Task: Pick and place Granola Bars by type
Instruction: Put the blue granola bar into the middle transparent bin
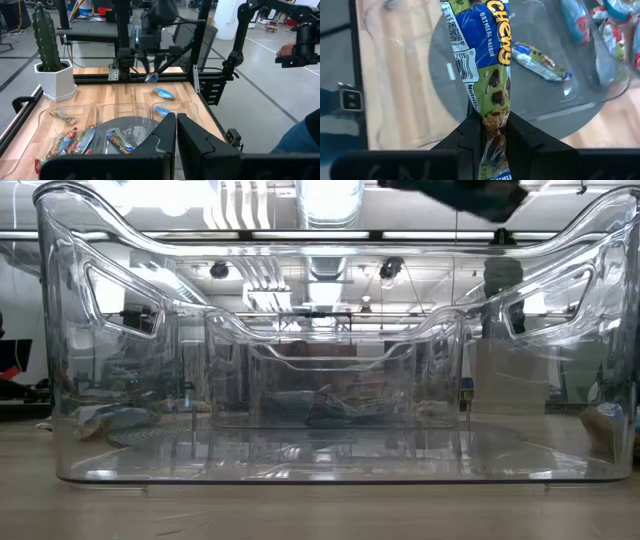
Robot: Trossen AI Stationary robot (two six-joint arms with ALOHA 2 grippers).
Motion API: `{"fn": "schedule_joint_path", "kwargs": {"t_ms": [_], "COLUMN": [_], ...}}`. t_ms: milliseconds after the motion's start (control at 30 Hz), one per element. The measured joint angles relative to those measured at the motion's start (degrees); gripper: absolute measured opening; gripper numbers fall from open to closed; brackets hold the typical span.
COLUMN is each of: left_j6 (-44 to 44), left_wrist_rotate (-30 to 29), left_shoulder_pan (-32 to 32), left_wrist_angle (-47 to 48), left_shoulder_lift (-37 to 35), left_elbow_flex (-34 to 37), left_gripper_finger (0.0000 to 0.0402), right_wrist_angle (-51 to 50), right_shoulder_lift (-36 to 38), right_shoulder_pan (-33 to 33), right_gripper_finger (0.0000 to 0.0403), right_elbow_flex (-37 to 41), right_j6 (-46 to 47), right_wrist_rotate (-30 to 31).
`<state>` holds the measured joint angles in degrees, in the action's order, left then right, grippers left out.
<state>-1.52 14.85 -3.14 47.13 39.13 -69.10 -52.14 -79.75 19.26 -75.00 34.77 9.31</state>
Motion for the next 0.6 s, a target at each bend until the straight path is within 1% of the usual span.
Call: {"fn": "schedule_joint_path", "kwargs": {"t_ms": [100, 200, 367, 500, 600], "left_j6": [0.0, -0.1, 0.4, 0.4, 0.4], "left_wrist_rotate": [0.0, -0.7, -2.1, -3.0, -3.4], "left_shoulder_pan": [0.0, 0.0, 0.0, 0.0, 0.0], "left_wrist_angle": [0.0, 0.0, -0.7, -2.8, -3.6], "left_shoulder_lift": [0.0, 0.0, 0.0, 0.0, 0.0], "left_elbow_flex": [0.0, 0.0, 0.0, 0.0, 0.0], "left_gripper_finger": [0.0, 0.0, 0.0, 0.0, 0.0], "right_wrist_angle": [0.0, 0.3, 3.3, 5.4, 5.8], "right_shoulder_lift": [-0.8, -2.0, -3.1, -4.9, -6.7], "right_shoulder_pan": [-4.2, -8.0, -12.3, -15.5, -16.9], "right_gripper_finger": [0.0056, 0.0056, 0.0056, 0.0056, 0.0057], "right_elbow_flex": [0.0, 0.0, 0.0, 0.0, 0.0], "right_j6": [-5.7, -10.2, -20.2, -24.2, -25.9], "right_wrist_rotate": [-2.4, -3.4, -4.3, -9.1, -10.8]}}
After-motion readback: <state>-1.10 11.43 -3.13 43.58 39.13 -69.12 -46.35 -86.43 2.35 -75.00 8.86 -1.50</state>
